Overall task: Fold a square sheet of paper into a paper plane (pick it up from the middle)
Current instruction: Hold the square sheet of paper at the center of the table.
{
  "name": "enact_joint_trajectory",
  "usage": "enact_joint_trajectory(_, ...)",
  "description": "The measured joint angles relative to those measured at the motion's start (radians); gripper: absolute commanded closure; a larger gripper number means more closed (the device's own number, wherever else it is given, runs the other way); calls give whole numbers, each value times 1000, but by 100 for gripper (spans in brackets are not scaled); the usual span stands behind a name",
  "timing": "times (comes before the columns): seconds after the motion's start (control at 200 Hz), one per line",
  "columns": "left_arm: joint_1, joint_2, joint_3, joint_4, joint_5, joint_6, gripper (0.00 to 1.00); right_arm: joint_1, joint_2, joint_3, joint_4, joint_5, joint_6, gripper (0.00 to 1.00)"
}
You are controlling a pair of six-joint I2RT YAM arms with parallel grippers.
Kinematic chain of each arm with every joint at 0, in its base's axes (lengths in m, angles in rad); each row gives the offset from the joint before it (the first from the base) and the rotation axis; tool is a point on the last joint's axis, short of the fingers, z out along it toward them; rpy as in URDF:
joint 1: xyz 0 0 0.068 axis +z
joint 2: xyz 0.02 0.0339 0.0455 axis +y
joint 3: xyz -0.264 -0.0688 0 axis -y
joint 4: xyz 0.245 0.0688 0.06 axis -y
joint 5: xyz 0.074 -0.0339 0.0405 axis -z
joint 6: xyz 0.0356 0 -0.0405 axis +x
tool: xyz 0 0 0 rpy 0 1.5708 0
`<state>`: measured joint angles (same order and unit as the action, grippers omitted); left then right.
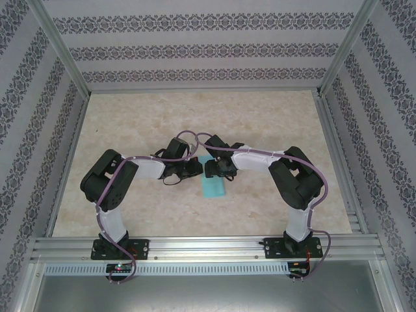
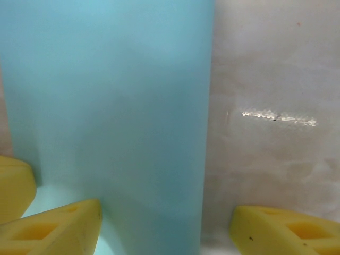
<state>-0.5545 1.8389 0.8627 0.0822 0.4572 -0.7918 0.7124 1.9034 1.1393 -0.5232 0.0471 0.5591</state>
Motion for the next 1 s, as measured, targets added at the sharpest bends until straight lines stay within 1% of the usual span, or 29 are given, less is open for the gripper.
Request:
enact_joint_trajectory(0.375,-5,3,29,-50,-32,2,95,-2,0,0,0,-1,0,31)
enact_joint_trajectory(0.639,-5,3,31,-52,-32,1,95,-8,-6,-10,10,-12,-1,33)
enact_joint_trajectory(0.889,-5,3,31,-52,-21,4,88,-14,-8,-15,14,-23,-1,34)
enact_joint_trajectory(0.999,-5,-3,31,-53,-21,5,87,-14,-8,-16,15,-23,-2,34)
